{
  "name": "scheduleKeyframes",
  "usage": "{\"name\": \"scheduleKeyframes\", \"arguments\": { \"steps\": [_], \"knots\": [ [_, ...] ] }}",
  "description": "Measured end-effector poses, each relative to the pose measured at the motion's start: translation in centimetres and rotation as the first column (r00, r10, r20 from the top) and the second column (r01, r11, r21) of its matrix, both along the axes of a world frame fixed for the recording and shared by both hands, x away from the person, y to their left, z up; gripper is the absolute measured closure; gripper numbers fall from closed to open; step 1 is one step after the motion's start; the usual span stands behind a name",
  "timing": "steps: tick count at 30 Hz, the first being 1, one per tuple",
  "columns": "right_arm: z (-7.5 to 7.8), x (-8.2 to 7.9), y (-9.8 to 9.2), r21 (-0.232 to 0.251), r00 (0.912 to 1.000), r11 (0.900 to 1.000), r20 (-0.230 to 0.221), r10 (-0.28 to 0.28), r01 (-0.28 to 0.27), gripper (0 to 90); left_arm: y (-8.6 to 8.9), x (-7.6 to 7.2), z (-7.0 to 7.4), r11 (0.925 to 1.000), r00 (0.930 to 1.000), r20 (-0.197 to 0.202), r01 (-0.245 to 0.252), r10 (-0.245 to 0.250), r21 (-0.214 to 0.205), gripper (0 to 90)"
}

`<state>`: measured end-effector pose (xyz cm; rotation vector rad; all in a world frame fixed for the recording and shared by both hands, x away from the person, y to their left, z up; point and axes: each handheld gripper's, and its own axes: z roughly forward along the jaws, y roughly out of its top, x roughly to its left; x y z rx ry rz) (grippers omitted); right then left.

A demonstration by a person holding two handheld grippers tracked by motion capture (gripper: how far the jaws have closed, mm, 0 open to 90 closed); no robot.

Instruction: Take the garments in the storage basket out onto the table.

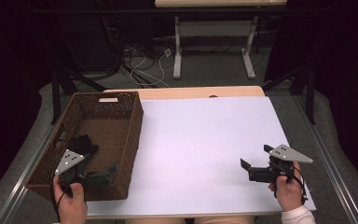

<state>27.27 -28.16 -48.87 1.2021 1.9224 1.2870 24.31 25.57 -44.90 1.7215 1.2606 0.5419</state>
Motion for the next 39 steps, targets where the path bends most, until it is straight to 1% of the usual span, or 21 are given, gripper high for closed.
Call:
{"name": "scheduleKeyframes", "arguments": {
  "steps": [6, 9, 15, 16, 17, 21, 22, 23, 24, 25, 26, 28, 30, 31, 32, 33, 34, 36, 37, 38, 39],
  "knots": [
    [-0.5, 0.1, -0.1, -0.009, 0.9999, 0.9999, -0.001, -0.013, 0.013, 0.0, 0.6, 0.0, 0.0, 0.9996, 0.9998, -0.002, -0.020, 0.020, -0.019, 0.1],
    [-0.7, 0.3, -0.3, 0.004, 0.9996, 0.9996, -0.013, -0.027, 0.027, 0.0, 0.8, 0.0, 0.0, 0.9996, 0.9996, -0.008, -0.026, 0.026, -0.009, 0.1],
    [-0.7, 0.5, -0.1, -0.003, 0.9996, 0.9996, -0.005, -0.027, 0.027, 0.0, 1.4, -0.1, 0.1, 0.9988, 0.9985, -0.028, -0.046, 0.047, 0.014, 0.1],
    [-0.7, 0.6, 0.0, -0.005, 0.9995, 0.9996, -0.014, -0.028, 0.028, 0.0, 1.6, -0.1, 0.2, 0.9986, 0.9982, -0.031, -0.051, 0.051, 0.015, 0.1],
    [-0.7, 0.6, -0.1, -0.021, 0.9997, 0.9996, -0.010, -0.022, 0.022, 0.0, 1.8, 0.0, 0.3, 0.9983, 0.9978, -0.035, -0.056, 0.056, 0.014, 0.1],
    [-0.8, 1.0, 0.1, -0.010, 0.9993, 0.9994, -0.018, -0.032, 0.032, 0.0, 2.5, 0.4, 1.1, 0.9978, 0.9968, -0.046, -0.064, 0.065, 0.018, 0.1],
    [-0.8, 1.4, 0.1, -0.012, 0.9994, 0.9994, -0.015, -0.032, 0.032, 0.0, 2.7, 0.7, 1.8, 0.9970, 0.9960, -0.052, -0.071, 0.073, 0.033, 0.1],
    [-0.8, 1.4, 0.1, -0.012, 0.9994, 0.9994, -0.015, -0.032, 0.032, 0.0, 2.7, 0.7, 1.8, 0.9970, 0.9960, -0.052, -0.071, 0.073, 0.033, 0.1],
    [-1.0, 1.6, 0.0, -0.007, 0.9994, 0.9996, -0.022, -0.026, 0.026, 0.0, 2.9, 1.2, 2.5, 0.9949, 0.9953, -0.055, -0.076, 0.080, 0.067, 0.1],
    [-1.0, 1.6, 0.0, -0.007, 0.9994, 0.9996, -0.022, -0.026, 0.026, 0.0, 2.9, 1.2, 2.5, 0.9949, 0.9953, -0.055, -0.076, 0.080, 0.067, 0.1],
    [-1.3, 1.6, -0.1, -0.017, 0.9994, 0.9997, -0.029, -0.020, 0.019, 0.0, 3.1, 1.5, 3.1, 0.9923, 0.9940, -0.059, -0.087, 0.092, 0.089, 0.1],
    [-1.3, 1.5, -0.2, -0.011, 0.9992, 0.9997, -0.031, -0.023, 0.023, 0.0, 3.5, 2.1, 4.1, 0.9887, 0.9921, -0.069, -0.096, 0.105, 0.115, 0.1],
    [-1.3, 1.5, -0.4, -0.006, 0.9993, 0.9998, -0.032, -0.021, 0.021, 0.0, 4.1, 2.8, 5.0, 0.9821, 0.9866, -0.078, -0.132, 0.143, 0.135, 0.1],
    [-1.2, 1.5, -0.4, 0.008, 0.9993, 0.9997, -0.029, -0.024, 0.024, 0.0, 4.5, 3.2, 5.5, 0.9801, 0.9854, -0.076, -0.141, 0.152, 0.140, 0.1],
    [-1.1, 1.5, -0.5, 0.007, 0.9992, 0.9998, -0.034, -0.019, 0.020, 0.0, 4.8, 3.4, 5.7, 0.9790, 0.9832, -0.088, -0.147, 0.160, 0.141, 0.1],
    [-1.0, 1.6, -0.4, 0.009, 0.9995, 0.9998, -0.026, -0.016, 0.017, 0.0, 5.6, 4.2, 5.8, 0.9799, 0.9772, -0.133, -0.147, 0.165, 0.134, 0.1],
    [-1.0, 1.6, -0.4, 0.009, 0.9995, 0.9998, -0.026, -0.016, 0.017, 0.0, 5.6, 4.2, 5.8, 0.9799, 0.9772, -0.133, -0.147, 0.165, 0.134, 0.1],
    [-1.1, 1.6, -0.3, 0.007, 0.9995, 0.9999, -0.030, -0.014, 0.014, 0.0, 6.2, 5.0, 5.6, 0.9823, 0.9703, -0.188, -0.128, 0.152, 0.137, 0.1],
    [-1.1, 1.6, -0.2, 0.002, 0.9994, 1.0000, -0.034, -0.009, 0.009, 0.0, 6.4, 5.4, 5.4, 0.9816, 0.9652, -0.213, -0.122, 0.152, 0.147, 0.1],
    [-1.2, 1.6, -0.1, -0.001, 0.9993, 1.0000, -0.038, -0.008, 0.008, 0.0, 6.6, 5.9, 5.1, 0.9785, 0.9585, -0.233, -0.128, 0.164, 0.161, 0.1],
    [-1.3, 1.7, -0.1, 0.004, 0.9991, 1.0000, -0.041, -0.008, 0.008, 0.0, 6.8, 6.2, 4.7, 0.9737, 0.9494, -0.256, -0.137, 0.182, 0.182, 0.1]
  ]
}}
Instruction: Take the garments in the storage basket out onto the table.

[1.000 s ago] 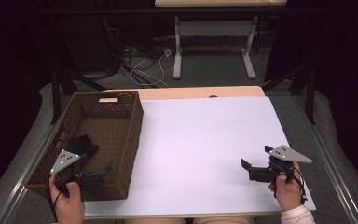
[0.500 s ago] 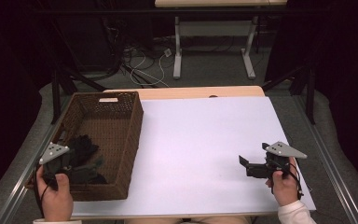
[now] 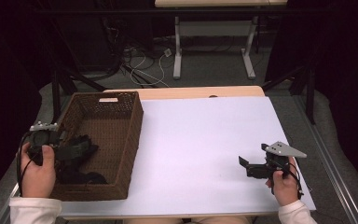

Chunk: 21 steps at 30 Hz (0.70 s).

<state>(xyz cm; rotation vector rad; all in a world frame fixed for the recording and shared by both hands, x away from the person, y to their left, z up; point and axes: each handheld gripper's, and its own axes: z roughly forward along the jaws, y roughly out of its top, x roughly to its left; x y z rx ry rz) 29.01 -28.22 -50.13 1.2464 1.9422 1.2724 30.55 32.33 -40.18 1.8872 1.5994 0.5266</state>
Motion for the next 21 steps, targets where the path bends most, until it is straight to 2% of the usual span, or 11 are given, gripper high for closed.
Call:
{"name": "scheduleKeyframes", "arguments": {
  "steps": [2, 4, 7, 10, 13, 18, 21],
  "knots": [
    [-0.1, 0.2, 0.0, -0.006, 1.0000, 1.0000, -0.009, 0.004, -0.004, 0.0, 0.3, 0.7, -0.8, 0.9999, 0.9984, -0.055, -0.010, 0.010, 0.013, 0.1],
    [-0.2, 0.3, 0.1, 0.002, 0.9999, 1.0000, -0.014, 0.002, -0.002, 0.0, 0.5, 1.2, -1.7, 0.9998, 0.9941, -0.107, -0.017, 0.018, 0.008, 0.1],
    [-0.3, 0.3, 0.3, -0.002, 0.9996, 1.0000, -0.026, 0.009, -0.009, 0.0, 0.8, 1.9, -2.9, 0.9996, 0.9817, -0.190, -0.005, 0.010, 0.030, 0.1],
    [-0.4, 0.3, 0.5, -0.004, 0.9995, 0.9998, -0.024, 0.018, -0.018, 0.0, 0.9, 2.2, -3.8, 0.9978, 0.9647, -0.263, 0.005, 0.013, 0.066, 0.1],
    [-0.5, 0.3, 0.6, -0.011, 0.9992, 0.9996, -0.030, 0.025, -0.025, 0.0, 1.2, 2.5, -4.4, 0.9958, 0.9525, -0.303, -0.003, 0.030, 0.091, 0.2],
    [-0.7, 0.4, 0.6, -0.002, 0.9982, 0.9997, -0.054, 0.026, -0.026, 0.0, 1.4, 3.0, -4.8, 0.9964, 0.9380, -0.344, -0.012, 0.041, 0.084, 0.2],
    [-0.8, 0.5, 0.6, -0.009, 0.9981, 0.9995, -0.054, 0.029, -0.029, 0.0, 1.6, 3.4, -5.1, 0.9977, 0.9311, -0.362, -0.023, 0.044, 0.064, 0.1]
  ]
}}
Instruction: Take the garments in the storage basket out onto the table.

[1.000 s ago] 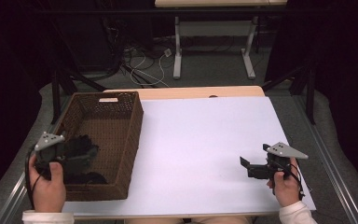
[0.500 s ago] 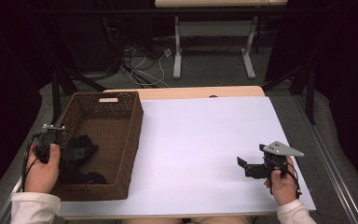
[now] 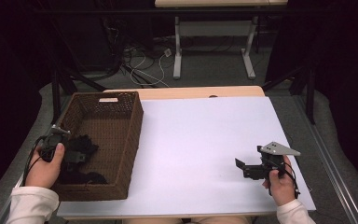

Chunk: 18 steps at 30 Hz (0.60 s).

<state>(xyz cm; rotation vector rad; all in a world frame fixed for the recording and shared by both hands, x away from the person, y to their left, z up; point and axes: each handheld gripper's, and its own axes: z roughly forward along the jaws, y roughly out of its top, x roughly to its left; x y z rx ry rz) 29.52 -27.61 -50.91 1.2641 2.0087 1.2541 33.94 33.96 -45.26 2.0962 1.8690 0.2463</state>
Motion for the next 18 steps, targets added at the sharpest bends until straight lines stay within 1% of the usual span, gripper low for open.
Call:
{"name": "scheduleKeyframes", "arguments": {
  "steps": [4, 8, 9, 10, 12, 13, 16, 18],
  "knots": [
    [0.0, 0.0, 0.2, -0.002, 1.0000, 1.0000, -0.007, 0.006, -0.006, 0.0, 0.2, 0.6, -0.4, 0.9996, 0.9993, -0.033, -0.021, 0.020, -0.018, 0.2],
    [-0.1, 0.0, 0.2, -0.007, 0.9999, 1.0000, -0.007, 0.007, -0.007, 0.0, 0.3, 1.3, -0.9, 0.9991, 0.9978, -0.053, -0.038, 0.039, 0.015, 0.2],
    [-0.1, 0.0, 0.2, 0.000, 1.0000, 1.0000, -0.008, 0.006, -0.006, 0.0, 0.3, 1.5, -1.1, 0.9990, 0.9975, -0.057, -0.040, 0.041, 0.021, 0.2],
    [-0.1, 0.0, 0.2, -0.009, 0.9999, 0.9999, -0.013, 0.006, -0.006, 0.0, 0.3, 1.6, -1.3, 0.9984, 0.9968, -0.061, -0.049, 0.051, 0.027, 0.2],
    [-0.1, 0.0, 0.1, -0.010, 0.9999, 0.9999, -0.012, 0.010, -0.010, 0.0, 0.4, 2.0, -1.6, 0.9978, 0.9962, -0.070, -0.050, 0.053, 0.044, 0.2],
    [-0.1, 0.0, 0.1, -0.008, 0.9999, 0.9999, -0.010, 0.010, -0.010, 0.0, 0.5, 2.2, -1.7, 0.9971, 0.9953, -0.074, -0.058, 0.062, 0.049, 0.2],
    [-0.2, 0.0, 0.2, -0.006, 0.9999, 0.9999, -0.011, 0.011, -0.011, 0.0, 0.6, 2.6, -2.0, 0.9967, 0.9920, -0.108, -0.060, 0.066, 0.055, 0.2],
    [-0.2, 0.0, 0.2, -0.007, 0.9998, 0.9999, -0.013, 0.014, -0.014, 0.0, 0.6, 2.9, -2.1, 0.9952, 0.9907, -0.112, -0.070, 0.077, 0.069, 0.2]
  ]
}}
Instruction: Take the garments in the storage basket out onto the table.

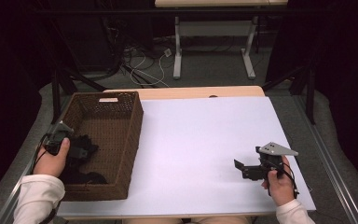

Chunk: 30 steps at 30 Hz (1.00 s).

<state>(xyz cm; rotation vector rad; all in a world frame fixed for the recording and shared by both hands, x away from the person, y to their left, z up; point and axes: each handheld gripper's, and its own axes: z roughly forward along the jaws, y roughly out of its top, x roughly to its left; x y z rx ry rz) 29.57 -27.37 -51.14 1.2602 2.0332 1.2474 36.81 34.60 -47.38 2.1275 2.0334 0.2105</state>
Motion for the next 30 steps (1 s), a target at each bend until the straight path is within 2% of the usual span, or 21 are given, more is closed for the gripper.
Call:
{"name": "scheduleKeyframes", "arguments": {
  "steps": [3, 6, 11, 13, 16, 22, 23, 24, 25, 28, 30],
  "knots": [
    [-0.1, 0.1, 0.0, -0.001, 1.0000, 1.0000, -0.003, 0.000, 0.000, 0.0, 0.0, 0.5, 0.0, 0.9999, 1.0000, 0.001, -0.006, 0.006, 0.016, 0.2],
    [-0.1, 0.0, 0.1, 0.001, 1.0000, 1.0000, -0.004, 0.000, 0.000, 0.0, 0.0, 1.1, -0.3, 0.9995, 0.9995, -0.030, -0.011, 0.012, 0.030, 0.2],
    [-0.1, 0.0, 0.0, -0.001, 1.0000, 1.0000, -0.004, 0.003, -0.003, 0.0, -0.2, 1.6, -1.3, 0.9998, 0.9983, -0.059, -0.005, 0.006, 0.021, 0.2],
    [-0.1, 0.0, 0.0, -0.003, 0.9999, 1.0000, -0.013, 0.003, -0.003, 0.0, -0.4, 1.7, -1.6, 0.9981, 0.9980, -0.064, 0.004, 0.000, 0.061, 0.4],
    [-0.1, 0.0, 0.1, -0.001, 0.9999, 1.0000, -0.008, 0.006, -0.006, 0.0, -0.6, 1.9, -1.9, 0.9983, 0.9974, -0.072, 0.002, 0.002, 0.058, 0.3],
    [-0.2, 0.0, 0.2, -0.004, 0.9999, 0.9999, -0.009, 0.009, -0.009, 0.0, -0.9, 2.0, -2.7, 0.9950, 0.9961, -0.088, -0.001, 0.010, 0.100, 0.3],
    [-0.2, 0.0, 0.2, -0.005, 0.9998, 0.9999, -0.009, 0.015, -0.015, 0.0, -1.0, 1.9, -2.9, 0.9950, 0.9955, -0.093, -0.012, 0.021, 0.099, 0.3],
    [-0.2, 0.0, 0.2, -0.003, 0.9998, 0.9999, -0.011, 0.015, -0.015, 0.0, -0.9, 2.0, -3.0, 0.9945, 0.9945, -0.105, 0.004, 0.007, 0.105, 0.3],
    [-0.3, 0.0, 0.3, -0.006, 0.9998, 0.9998, -0.012, 0.018, -0.018, 0.0, -0.8, 1.9, -3.4, 0.9952, 0.9928, -0.118, -0.004, 0.016, 0.098, 0.2],
    [-0.3, 0.0, 0.3, -0.006, 0.9997, 0.9997, -0.015, 0.022, -0.022, 0.0, -0.8, 1.9, -3.7, 0.9952, 0.9920, -0.125, -0.006, 0.018, 0.098, 0.3],
    [-0.4, 0.0, 0.4, -0.006, 0.9997, 0.9997, -0.013, 0.023, -0.023, 0.0, -0.8, 1.8, -4.1, 0.9955, 0.9897, -0.142, 0.002, 0.011, 0.095, 0.3]
  ]
}}
